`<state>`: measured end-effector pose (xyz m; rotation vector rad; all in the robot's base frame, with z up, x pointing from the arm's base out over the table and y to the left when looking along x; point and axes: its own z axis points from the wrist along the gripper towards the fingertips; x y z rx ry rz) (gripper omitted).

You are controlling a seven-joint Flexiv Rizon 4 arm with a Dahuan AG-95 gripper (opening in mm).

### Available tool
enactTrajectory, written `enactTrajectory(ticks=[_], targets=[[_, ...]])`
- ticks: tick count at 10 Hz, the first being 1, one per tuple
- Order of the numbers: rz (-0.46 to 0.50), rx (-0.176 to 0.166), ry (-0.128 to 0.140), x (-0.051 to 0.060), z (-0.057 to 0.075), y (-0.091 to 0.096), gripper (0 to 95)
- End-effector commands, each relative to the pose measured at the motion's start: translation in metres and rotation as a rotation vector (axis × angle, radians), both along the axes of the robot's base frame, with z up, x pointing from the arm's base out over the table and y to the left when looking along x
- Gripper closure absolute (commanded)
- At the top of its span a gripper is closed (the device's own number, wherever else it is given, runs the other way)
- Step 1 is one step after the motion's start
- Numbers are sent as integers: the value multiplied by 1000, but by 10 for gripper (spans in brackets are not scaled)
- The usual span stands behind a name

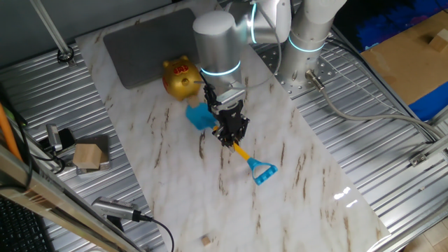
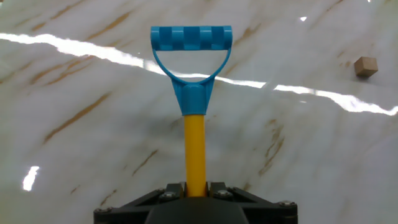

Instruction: Use a shovel to scoop up an object

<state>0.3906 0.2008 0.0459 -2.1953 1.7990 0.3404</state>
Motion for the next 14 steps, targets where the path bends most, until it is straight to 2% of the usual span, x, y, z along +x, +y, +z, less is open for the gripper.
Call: enactTrajectory(ticks=[1, 3, 4, 5, 10, 13, 14], targets=[[-14, -14, -2, 2, -3, -1, 950], [-31, -29, 7, 2, -2, -1, 950], [-42, -74, 11, 3, -1, 3, 950], [-57, -90, 16, 4, 0, 6, 950], [-109, -121, 34, 14, -3, 33, 950], [-128, -160, 37, 21, -6, 50, 950], [-129, -182, 37, 27, -5, 53, 950]])
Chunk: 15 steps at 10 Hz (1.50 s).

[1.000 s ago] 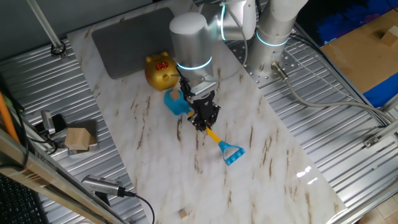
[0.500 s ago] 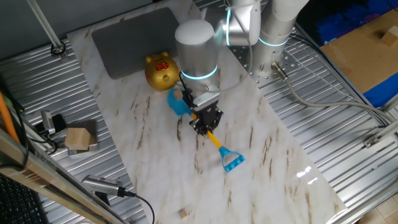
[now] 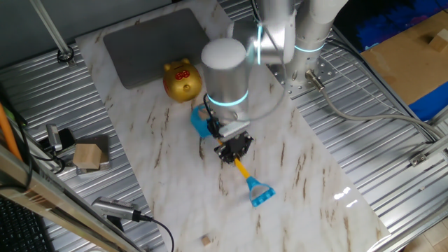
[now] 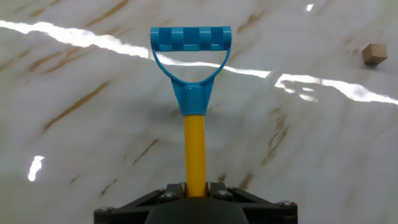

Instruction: Use a shovel to scoop up an object

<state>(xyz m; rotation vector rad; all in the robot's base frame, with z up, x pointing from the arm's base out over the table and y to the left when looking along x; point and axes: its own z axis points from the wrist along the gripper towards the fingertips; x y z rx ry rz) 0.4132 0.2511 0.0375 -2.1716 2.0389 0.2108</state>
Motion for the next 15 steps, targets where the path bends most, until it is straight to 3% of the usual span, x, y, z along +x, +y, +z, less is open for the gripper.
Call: enactTrajectory(ticks=[1, 6, 7, 8, 11, 15], targets=[[10, -33, 10, 10, 5, 4, 950], [98, -75, 2, 50, 19, 14, 950], [105, -78, 0, 53, 19, 15, 950], [141, -97, -10, 65, 19, 17, 950], [256, -145, -35, 90, 10, 20, 950], [291, -156, -54, 107, -2, 20, 950]])
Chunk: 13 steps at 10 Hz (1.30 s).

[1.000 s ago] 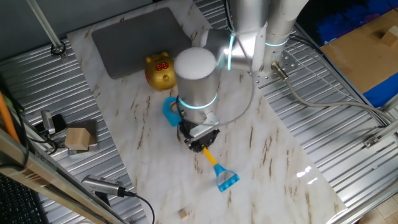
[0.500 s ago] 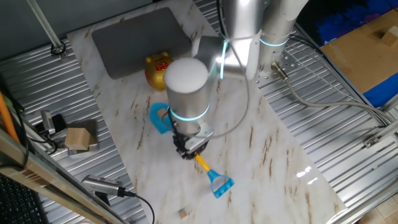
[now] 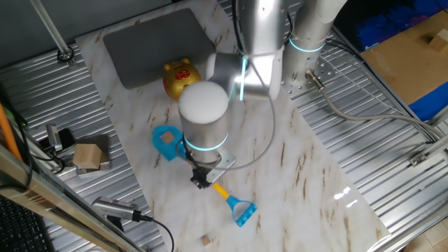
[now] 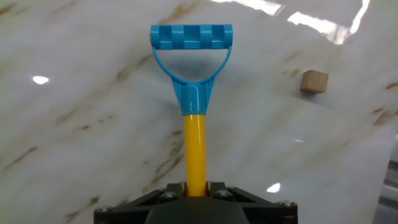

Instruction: Use a shovel to scoop up an object

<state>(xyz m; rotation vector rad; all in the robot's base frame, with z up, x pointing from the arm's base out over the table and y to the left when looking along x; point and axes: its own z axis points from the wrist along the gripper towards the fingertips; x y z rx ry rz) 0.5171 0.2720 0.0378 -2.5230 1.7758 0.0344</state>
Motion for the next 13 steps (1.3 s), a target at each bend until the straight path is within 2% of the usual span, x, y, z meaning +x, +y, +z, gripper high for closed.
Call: enactTrajectory(ticks=[1, 4, 7, 13], targets=[[37, -3, -9, 9, -6, -3, 950], [98, -9, -13, 17, -7, -8, 950], [163, -18, -24, 18, -11, -14, 950], [188, -13, -24, 19, -20, -23, 950]])
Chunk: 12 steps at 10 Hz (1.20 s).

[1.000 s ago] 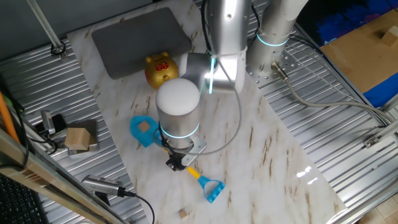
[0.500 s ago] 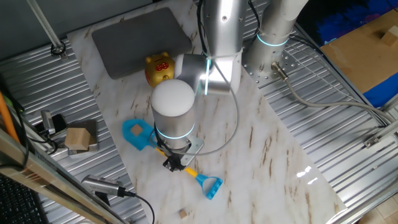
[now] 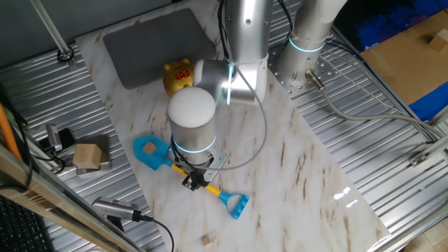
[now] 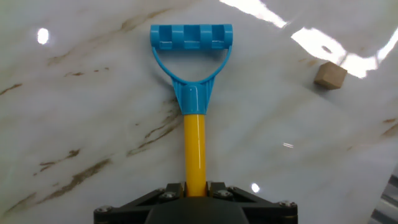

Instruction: Use a shovel to scoop up an object

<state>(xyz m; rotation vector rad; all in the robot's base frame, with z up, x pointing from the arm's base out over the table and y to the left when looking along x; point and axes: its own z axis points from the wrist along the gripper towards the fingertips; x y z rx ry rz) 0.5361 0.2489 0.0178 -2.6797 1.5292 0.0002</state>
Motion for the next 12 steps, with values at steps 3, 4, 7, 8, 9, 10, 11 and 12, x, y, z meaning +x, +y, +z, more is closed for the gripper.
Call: enactTrajectory(ticks=[3, 4, 7, 8, 9, 10, 11, 12], targets=[[-6, 5, 1, -1, -5, -1, 950], [-10, 6, 2, -2, -6, -2, 950], [-23, 10, 16, -2, -7, -2, 760], [-29, 25, 23, -2, -6, -2, 380], [-34, 30, 24, -2, -5, -2, 190], [-37, 35, 24, -2, -5, -2, 190], [-40, 38, 27, -3, -5, -2, 190], [-48, 41, 32, -3, -3, -2, 190]])
